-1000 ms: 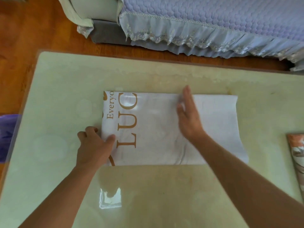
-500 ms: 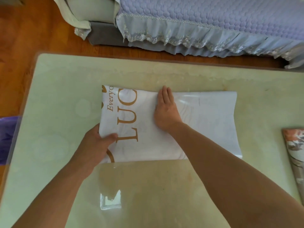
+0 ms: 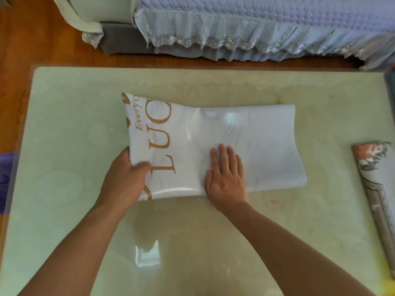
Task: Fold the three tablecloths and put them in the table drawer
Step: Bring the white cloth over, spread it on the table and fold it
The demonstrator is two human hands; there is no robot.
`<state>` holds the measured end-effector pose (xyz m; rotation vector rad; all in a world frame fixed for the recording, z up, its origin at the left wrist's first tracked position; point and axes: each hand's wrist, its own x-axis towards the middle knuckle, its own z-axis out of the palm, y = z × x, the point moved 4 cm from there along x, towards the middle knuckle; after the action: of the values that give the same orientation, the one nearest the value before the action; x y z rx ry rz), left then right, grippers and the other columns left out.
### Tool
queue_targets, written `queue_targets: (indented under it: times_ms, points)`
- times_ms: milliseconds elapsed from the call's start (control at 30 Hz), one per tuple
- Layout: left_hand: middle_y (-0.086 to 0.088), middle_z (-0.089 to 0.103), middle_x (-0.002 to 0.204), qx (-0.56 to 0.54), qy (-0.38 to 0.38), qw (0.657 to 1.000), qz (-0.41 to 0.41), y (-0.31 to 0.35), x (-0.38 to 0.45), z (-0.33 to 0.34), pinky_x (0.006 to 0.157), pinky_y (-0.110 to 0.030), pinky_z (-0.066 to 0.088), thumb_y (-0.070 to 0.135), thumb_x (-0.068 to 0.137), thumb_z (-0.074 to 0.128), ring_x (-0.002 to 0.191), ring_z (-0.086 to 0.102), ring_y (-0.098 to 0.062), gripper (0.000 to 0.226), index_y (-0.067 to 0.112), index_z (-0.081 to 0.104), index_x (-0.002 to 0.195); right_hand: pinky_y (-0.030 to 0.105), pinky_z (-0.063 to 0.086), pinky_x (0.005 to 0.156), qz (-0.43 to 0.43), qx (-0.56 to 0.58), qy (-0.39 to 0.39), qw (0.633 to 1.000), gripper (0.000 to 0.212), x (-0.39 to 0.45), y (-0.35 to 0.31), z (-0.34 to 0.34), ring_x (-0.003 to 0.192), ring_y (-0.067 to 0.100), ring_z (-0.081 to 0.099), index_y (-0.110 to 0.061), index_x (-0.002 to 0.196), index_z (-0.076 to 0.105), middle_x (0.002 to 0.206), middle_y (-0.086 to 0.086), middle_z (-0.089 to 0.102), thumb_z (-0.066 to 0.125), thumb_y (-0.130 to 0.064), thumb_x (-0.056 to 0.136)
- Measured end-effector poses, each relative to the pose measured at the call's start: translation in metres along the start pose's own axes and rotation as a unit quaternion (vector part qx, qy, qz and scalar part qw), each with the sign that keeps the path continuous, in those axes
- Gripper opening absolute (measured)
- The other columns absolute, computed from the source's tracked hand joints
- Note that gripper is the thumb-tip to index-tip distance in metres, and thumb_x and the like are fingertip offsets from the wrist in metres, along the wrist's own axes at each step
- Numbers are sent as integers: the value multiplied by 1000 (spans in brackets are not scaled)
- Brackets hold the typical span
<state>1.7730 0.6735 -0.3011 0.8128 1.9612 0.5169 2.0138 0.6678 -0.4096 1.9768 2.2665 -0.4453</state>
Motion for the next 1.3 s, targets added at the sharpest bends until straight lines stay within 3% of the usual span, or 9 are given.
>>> queue_targets:
  times_ms: [133,367,600,700,800,900,1000,1133,1300]
  points:
    - [23,65,102,13,-21,1000,20,18,-24,4,50,-23,50,11,93,55,88,63,-7,39,42,56,118,51,36,108,-29,13,9,999,55,41,4,-39,134,39,38,-14,146,43,150,10,39,47,-34,95]
    - [23,68,101,-1,-43,999,18,38,-26,10,62,-29,53,7,89,54,94,65,-10,48,50,57,111,53,-6,124,-58,-68,-56,994,72,117,9,-30,152,30,-23,-19,159,-13,166,1,-23,2,-58,100]
    - [12,70,97,29,-138,987,80,90,-76,48,67,-39,60,4,85,54,83,69,-17,79,65,41,135,48,21,120,-105,55,-188,975,63,151,23,-77,151,27,13,-26,158,22,166,-3,14,41,-46,101]
    - [13,62,95,32,-158,983,87,116,-90,76,62,-32,51,9,85,53,81,63,-17,86,66,26,144,44,30,119,40,562,-260,784,52,137,58,-128,145,24,36,-16,149,46,155,4,44,50,-38,102]
    - [2,61,124,133,-114,977,118,146,-103,125,82,-36,54,17,88,54,104,64,-27,86,45,12,158,52,49,102,103,725,-278,622,79,103,104,-179,124,31,60,-10,143,51,134,11,63,50,-68,89]
    - [-23,28,157,204,-137,964,103,161,-118,213,103,-43,44,28,95,56,131,50,-42,89,23,-3,162,46,57,87,129,672,-288,670,67,75,139,-187,94,26,71,-7,133,58,108,9,71,60,-58,90]
    - [-17,10,167,254,-250,927,120,145,-126,296,116,-53,31,40,102,44,150,21,-47,76,17,3,163,49,57,93,248,504,-167,810,47,66,182,-147,97,30,72,-6,121,65,110,12,73,73,-39,88]
    - [-14,53,141,217,-33,943,248,81,-112,271,104,-49,47,40,84,58,129,50,-37,59,16,56,138,47,57,92,354,484,-109,793,23,53,214,-96,97,32,68,-8,107,69,108,15,71,69,-22,89]
    - [-18,35,149,317,-19,940,128,-4,-86,213,103,-52,44,32,70,87,132,41,-42,116,27,16,162,42,56,88,362,443,-92,815,33,55,211,-91,94,30,64,-10,117,64,104,9,67,58,-27,89]
